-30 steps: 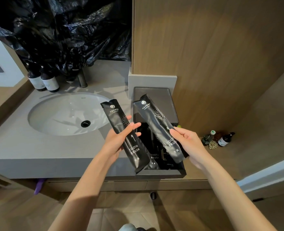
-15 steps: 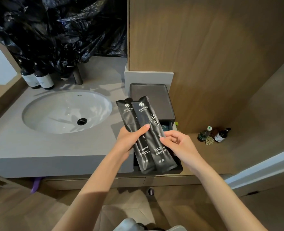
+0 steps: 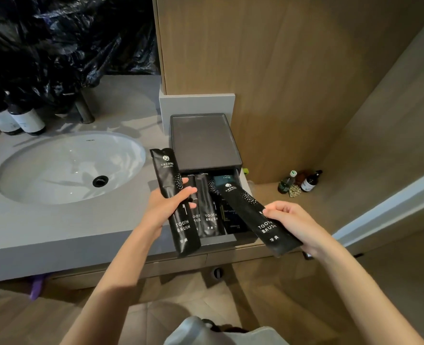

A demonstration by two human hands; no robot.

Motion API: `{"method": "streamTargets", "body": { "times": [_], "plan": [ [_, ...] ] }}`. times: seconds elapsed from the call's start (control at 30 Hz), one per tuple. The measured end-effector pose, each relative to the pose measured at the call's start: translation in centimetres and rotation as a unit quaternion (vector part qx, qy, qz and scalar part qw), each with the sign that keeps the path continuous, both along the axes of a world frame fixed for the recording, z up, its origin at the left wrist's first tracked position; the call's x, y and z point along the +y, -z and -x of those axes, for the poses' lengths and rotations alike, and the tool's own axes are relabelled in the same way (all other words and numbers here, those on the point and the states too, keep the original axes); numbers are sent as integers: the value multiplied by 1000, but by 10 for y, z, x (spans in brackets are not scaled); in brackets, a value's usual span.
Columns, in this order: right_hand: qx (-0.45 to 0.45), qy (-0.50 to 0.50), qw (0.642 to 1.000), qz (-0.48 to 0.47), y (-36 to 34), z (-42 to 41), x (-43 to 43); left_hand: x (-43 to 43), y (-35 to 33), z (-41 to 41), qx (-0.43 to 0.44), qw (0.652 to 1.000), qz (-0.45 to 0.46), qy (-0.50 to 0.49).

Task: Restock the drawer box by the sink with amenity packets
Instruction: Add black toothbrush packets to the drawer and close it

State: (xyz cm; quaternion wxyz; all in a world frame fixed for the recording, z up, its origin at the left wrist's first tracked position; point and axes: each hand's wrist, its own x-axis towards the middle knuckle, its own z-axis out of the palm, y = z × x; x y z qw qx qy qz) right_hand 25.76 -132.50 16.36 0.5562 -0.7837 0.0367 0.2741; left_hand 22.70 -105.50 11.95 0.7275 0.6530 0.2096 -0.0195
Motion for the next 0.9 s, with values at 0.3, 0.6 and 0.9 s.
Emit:
{"method": "streamTargets", "body": {
  "times": [0.3, 0.6, 0.9],
  "plan": [
    [6, 37, 999, 20, 39, -18, 30, -9, 11, -4, 72, 995, 13, 69],
    [-74, -5, 984, 159, 72, -47, 77, -12, 11, -13, 98, 993, 23, 68],
    [-136, -51, 957, 249, 91, -47, 95, -12, 16, -10, 112, 991, -9, 77]
  ]
}}
